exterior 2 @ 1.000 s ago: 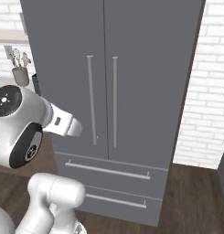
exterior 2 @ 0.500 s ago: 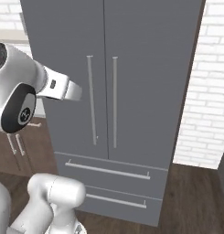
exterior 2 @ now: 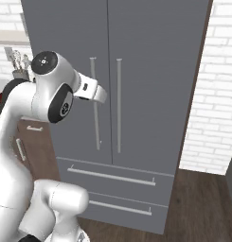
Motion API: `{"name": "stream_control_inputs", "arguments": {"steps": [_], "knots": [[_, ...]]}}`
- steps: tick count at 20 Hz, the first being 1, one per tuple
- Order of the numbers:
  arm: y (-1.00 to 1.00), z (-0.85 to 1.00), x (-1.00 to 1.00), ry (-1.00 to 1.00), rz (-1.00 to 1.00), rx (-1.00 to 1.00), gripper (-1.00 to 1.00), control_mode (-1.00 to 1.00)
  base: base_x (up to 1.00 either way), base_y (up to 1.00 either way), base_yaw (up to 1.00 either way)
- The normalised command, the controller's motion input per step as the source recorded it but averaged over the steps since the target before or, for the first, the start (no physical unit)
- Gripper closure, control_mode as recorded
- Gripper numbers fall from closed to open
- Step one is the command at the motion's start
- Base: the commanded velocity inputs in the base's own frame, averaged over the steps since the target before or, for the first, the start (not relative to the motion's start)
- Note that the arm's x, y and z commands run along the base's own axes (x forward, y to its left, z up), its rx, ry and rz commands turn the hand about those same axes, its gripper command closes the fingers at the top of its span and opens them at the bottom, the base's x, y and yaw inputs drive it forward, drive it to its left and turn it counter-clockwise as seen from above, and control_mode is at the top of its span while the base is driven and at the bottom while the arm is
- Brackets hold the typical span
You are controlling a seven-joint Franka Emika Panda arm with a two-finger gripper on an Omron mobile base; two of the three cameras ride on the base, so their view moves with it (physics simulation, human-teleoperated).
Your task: Grab a lemon wedge from the fridge and one ice cube from the ice bowl, and put them in the glass of lemonade.
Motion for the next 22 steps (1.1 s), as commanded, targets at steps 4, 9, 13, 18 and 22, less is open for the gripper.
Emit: {"name": "stream_control_inputs", "arguments": {"steps": [4, 9, 13, 18, 22], "knots": [[-0.22, -0.46, 1.0, 0.0, -0.02, 0.0, -1.0, -1.0, 0.0, 0.0, 0.0], [-0.45, 0.02, 0.94, 0.16, -0.01, -0.01, -1.0, -1.0, 0.0, 0.0, 0.0], [-0.39, 0.12, 0.61, 0.15, 0.0, 0.0, -1.0, -1.0, 0.0, 0.0, 0.0], [-0.02, -0.39, 0.43, -0.04, 0.0, 0.0, -1.0, -1.0, 0.0, 0.0, 0.0], [0.02, -0.36, 0.44, -0.01, 0.0, 0.0, -1.0, -1.0, 0.0, 0.0, 0.0]]}}
